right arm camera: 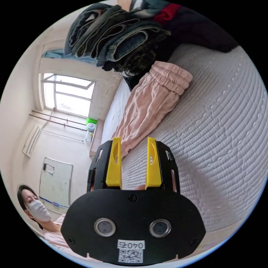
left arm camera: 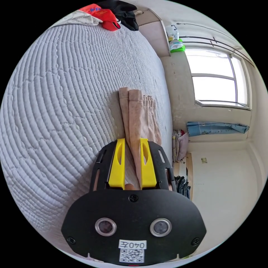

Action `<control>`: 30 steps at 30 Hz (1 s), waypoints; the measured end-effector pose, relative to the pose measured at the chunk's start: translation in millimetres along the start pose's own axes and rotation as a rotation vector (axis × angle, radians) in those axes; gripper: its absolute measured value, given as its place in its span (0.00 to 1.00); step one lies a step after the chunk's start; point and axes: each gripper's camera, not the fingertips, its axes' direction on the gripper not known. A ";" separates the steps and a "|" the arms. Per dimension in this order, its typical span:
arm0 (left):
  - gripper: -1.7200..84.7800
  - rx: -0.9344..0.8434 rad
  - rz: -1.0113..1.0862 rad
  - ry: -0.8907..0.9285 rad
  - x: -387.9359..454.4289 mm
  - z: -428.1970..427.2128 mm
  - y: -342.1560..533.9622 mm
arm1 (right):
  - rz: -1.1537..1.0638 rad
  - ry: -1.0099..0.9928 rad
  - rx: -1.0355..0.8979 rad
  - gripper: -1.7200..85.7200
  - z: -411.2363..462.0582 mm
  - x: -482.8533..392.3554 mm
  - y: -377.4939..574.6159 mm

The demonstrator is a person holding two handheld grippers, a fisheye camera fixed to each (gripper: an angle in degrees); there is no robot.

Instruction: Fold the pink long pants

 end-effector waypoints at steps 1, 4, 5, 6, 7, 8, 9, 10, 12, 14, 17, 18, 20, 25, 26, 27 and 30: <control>0.06 -0.002 -0.006 0.019 -2.0 2.0 -2.1 | 0.047 -0.040 0.013 0.17 1.4 7.8 -7.4; 0.05 -0.011 -0.049 0.097 -13.1 11.8 -8.9 | 0.160 -0.085 0.044 0.17 9.0 24.7 -21.7; 0.04 -0.011 -0.051 0.093 -16.0 14.7 -8.9 | 0.186 -0.088 0.053 0.17 12.9 28.3 -26.2; 0.02 -0.010 -0.040 0.069 -17.5 16.3 -7.9 | 0.194 -0.088 0.059 0.17 14.5 29.1 -28.6; 0.02 -0.009 -0.033 0.055 -18.0 16.6 -7.2 | 0.206 -0.088 0.072 0.16 17.1 29.2 -33.4; 0.01 -0.009 -0.022 0.034 -19.4 16.2 -5.9 | 0.212 -0.091 0.086 0.16 19.5 27.7 -39.0; 0.01 -0.012 -0.022 0.014 -21.9 14.4 -4.9 | 0.214 -0.094 0.091 0.15 20.9 26.7 -42.2; 0.01 -0.015 -0.019 0.013 -23.2 13.1 -4.5 | 0.218 -0.101 0.099 0.14 23.4 24.8 -49.2; 0.01 -0.023 0.003 0.025 -27.6 5.5 -2.3 | 0.238 -0.105 0.126 0.09 24.0 24.8 -58.6; 0.01 -0.032 0.030 0.060 -29.4 -2.9 -0.2 | 0.278 -0.150 0.159 0.02 20.5 31.0 -66.3; 0.01 -0.072 0.078 0.106 -27.7 -23.1 3.2 | 0.267 -0.157 0.176 0.01 4.1 23.5 -68.8; 0.01 -0.090 0.096 0.133 -27.0 -34.0 6.5 | 0.252 -0.142 0.173 0.01 -1.0 19.3 -68.9; 0.01 -0.122 0.114 0.159 -28.2 -51.8 14.2 | 0.199 -0.098 0.158 0.01 -26.2 5.1 -67.0; 0.01 -0.181 0.167 0.149 -44.5 -107.2 50.6 | 0.171 -0.133 0.120 0.01 -86.0 -4.8 -50.0; 0.01 -0.185 0.177 0.140 -52.1 -124.5 61.4 | 0.153 -0.123 0.103 0.01 -103.2 -8.2 -43.4; 0.01 -0.196 0.182 0.140 -61.4 -141.9 73.1 | 0.141 -0.118 0.094 0.01 -112.1 -9.8 -39.6; 0.01 -0.241 0.193 0.128 -88.9 -183.3 108.9 | 0.092 -0.082 0.050 0.01 -157.8 -12.3 -17.3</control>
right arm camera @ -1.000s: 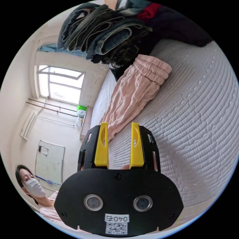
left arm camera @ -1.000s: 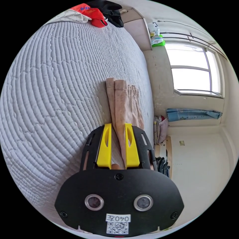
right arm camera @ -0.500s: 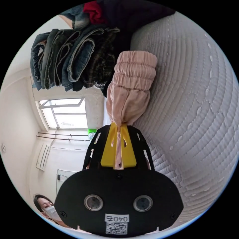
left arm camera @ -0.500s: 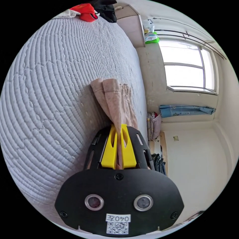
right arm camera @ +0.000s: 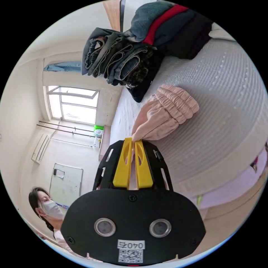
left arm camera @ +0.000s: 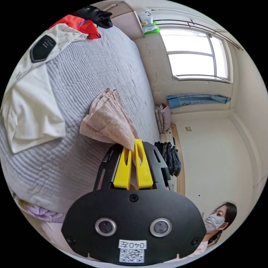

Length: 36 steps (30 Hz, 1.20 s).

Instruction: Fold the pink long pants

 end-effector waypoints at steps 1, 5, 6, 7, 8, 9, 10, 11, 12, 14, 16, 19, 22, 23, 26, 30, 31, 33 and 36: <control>0.01 -0.011 0.002 -0.003 -3.5 -5.7 10.2 | -0.019 0.018 -0.013 0.02 -18.2 1.7 8.2; 0.01 -0.092 -0.087 -0.124 -44.1 -33.2 57.0 | 0.024 0.151 -0.131 0.11 -48.8 31.0 8.0; 0.01 -0.050 -0.110 -0.198 -52.2 -49.0 64.0 | 0.045 0.173 -0.150 0.13 -52.7 34.5 4.9; 0.01 -0.021 -0.108 -0.229 -53.1 -58.4 67.4 | 0.046 0.196 -0.160 0.14 -64.9 34.3 -0.1; 0.01 0.038 -0.074 -0.261 -48.1 -77.2 75.0 | 0.029 0.234 -0.130 0.14 -81.7 26.4 -2.9; 0.01 0.099 -0.003 -0.302 -34.2 -93.2 84.3 | 0.011 0.265 -0.106 0.14 -90.1 19.4 -3.9; 0.01 0.125 0.039 -0.336 -25.4 -98.5 88.9 | -0.045 0.352 -0.062 0.13 -102.3 -0.3 -6.5; 0.01 0.167 0.130 -0.436 -4.2 -103.5 98.4 | -0.123 0.446 -0.031 0.13 -103.8 -26.0 -10.0; 0.01 0.193 0.211 -0.535 16.2 -100.2 106.9 | -0.172 0.485 -0.027 0.13 -98.9 -41.2 -12.4; 0.01 0.221 0.299 -0.574 39.2 -86.7 118.0 | -0.381 0.547 -0.115 0.12 -44.0 -101.7 -21.0; 0.01 0.212 0.365 -0.492 51.3 -64.8 126.2 | -0.523 0.516 -0.245 0.11 23.3 -142.8 -22.2; 0.01 0.092 0.378 -0.334 44.2 -10.5 126.2 | -0.702 0.377 -0.457 0.09 147.4 -200.9 -7.7; 0.01 -0.007 0.196 -0.426 -0.7 36.7 116.4 | -0.809 0.277 -0.634 0.08 259.8 -248.9 18.2; 0.01 0.052 0.102 -0.570 -20.4 32.0 114.1 | -0.855 0.262 -0.694 0.08 296.5 -268.1 31.6; 0.01 0.484 0.000 -0.465 -40.8 -53.3 147.2 | -0.994 0.213 -0.820 0.07 363.5 -315.9 71.2; 0.01 0.751 -0.006 -0.438 -54.0 -116.2 193.5 | -1.147 0.172 -0.939 0.08 429.3 -358.5 118.9; 0.01 0.708 -0.003 -0.425 -58.3 -113.7 191.1 | -1.179 0.154 -0.970 0.08 450.2 -368.9 132.2; 0.01 0.502 -0.033 -0.360 -77.5 -89.7 177.8 | -1.192 0.138 -1.015 0.08 480.6 -380.8 148.1; 0.01 0.414 -0.081 -0.352 -87.6 -74.7 176.8 | -1.170 0.108 -1.134 0.08 517.4 -394.3 175.3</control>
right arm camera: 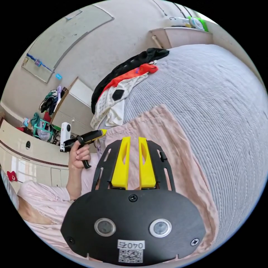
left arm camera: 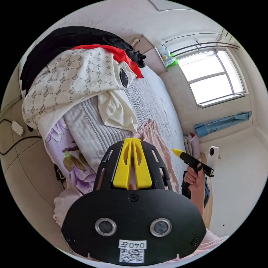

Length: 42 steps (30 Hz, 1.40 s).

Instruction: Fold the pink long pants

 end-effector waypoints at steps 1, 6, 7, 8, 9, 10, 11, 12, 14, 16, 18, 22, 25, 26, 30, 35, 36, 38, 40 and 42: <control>0.01 0.017 -0.001 -0.017 -1.0 -2.7 2.2 | -0.038 -0.036 -0.020 0.09 8.5 -14.3 -6.2; 0.01 0.200 -0.133 0.049 -38.1 -43.1 13.4 | -0.264 0.154 -0.080 0.17 43.7 -108.7 16.7; 0.01 0.227 -0.148 0.064 -43.2 -48.0 14.4 | -0.327 0.271 -0.078 0.17 54.8 -134.7 31.1; 0.01 0.277 -0.175 0.079 -51.8 -57.2 16.8 | -0.391 0.391 -0.062 0.17 66.4 -159.3 46.5; 0.01 0.319 -0.188 0.085 -57.5 -64.8 19.4 | -0.422 0.450 -0.045 0.17 71.9 -170.8 54.2; 0.01 0.336 -0.188 0.085 -59.2 -67.7 20.6 | -0.481 0.558 -0.007 0.16 82.9 -192.1 68.8; 0.01 0.357 -0.186 0.078 -60.8 -71.5 22.9 | -0.542 0.645 0.013 0.16 94.8 -210.1 80.7; 0.01 0.366 -0.175 0.071 -60.6 -73.1 24.7 | -0.570 0.686 0.012 0.15 101.6 -217.6 85.2; 0.01 0.366 -0.152 0.061 -58.9 -73.0 26.0 | -0.678 0.831 -0.060 0.13 134.0 -234.5 96.6; 0.01 0.363 -0.138 0.056 -58.2 -72.2 26.8 | -0.721 0.894 -0.057 0.08 140.8 -239.5 103.0; 0.01 0.363 -0.137 0.071 -60.9 -71.9 28.7 | -0.643 0.891 0.054 0.06 116.7 -242.7 105.0; 0.01 0.385 -0.140 0.107 -66.0 -74.2 32.6 | -0.330 0.555 0.234 0.07 36.2 -225.6 102.3; 0.01 0.411 -0.124 0.093 -64.4 -75.6 35.2 | -0.333 0.353 -0.048 0.14 70.6 -217.9 95.6; 0.01 0.418 -0.114 0.085 -63.1 -75.8 36.3 | -0.324 0.280 -0.074 0.15 71.1 -218.6 96.7; 0.01 0.329 0.027 0.162 -47.7 -60.5 32.1 | -0.290 0.192 0.168 0.09 -4.2 -214.9 98.3; 0.01 -0.085 0.220 0.191 2.9 13.6 26.2 | -0.147 0.454 0.130 0.09 -63.5 -133.6 56.3; 0.01 -0.132 0.257 0.112 16.0 27.3 30.0 | -0.132 0.473 0.103 0.09 -64.1 -125.1 51.6; 0.01 -0.156 0.295 -0.037 30.0 42.0 35.1 | -0.108 0.471 0.037 0.09 -67.1 -102.5 37.9; 0.01 -0.141 0.297 -0.155 34.9 49.0 36.5 | -0.095 0.434 0.011 0.09 -68.7 -93.6 28.3; 0.01 -0.125 0.295 -0.221 34.9 53.1 34.4 | -0.073 0.395 -0.048 0.10 -64.5 -85.4 17.0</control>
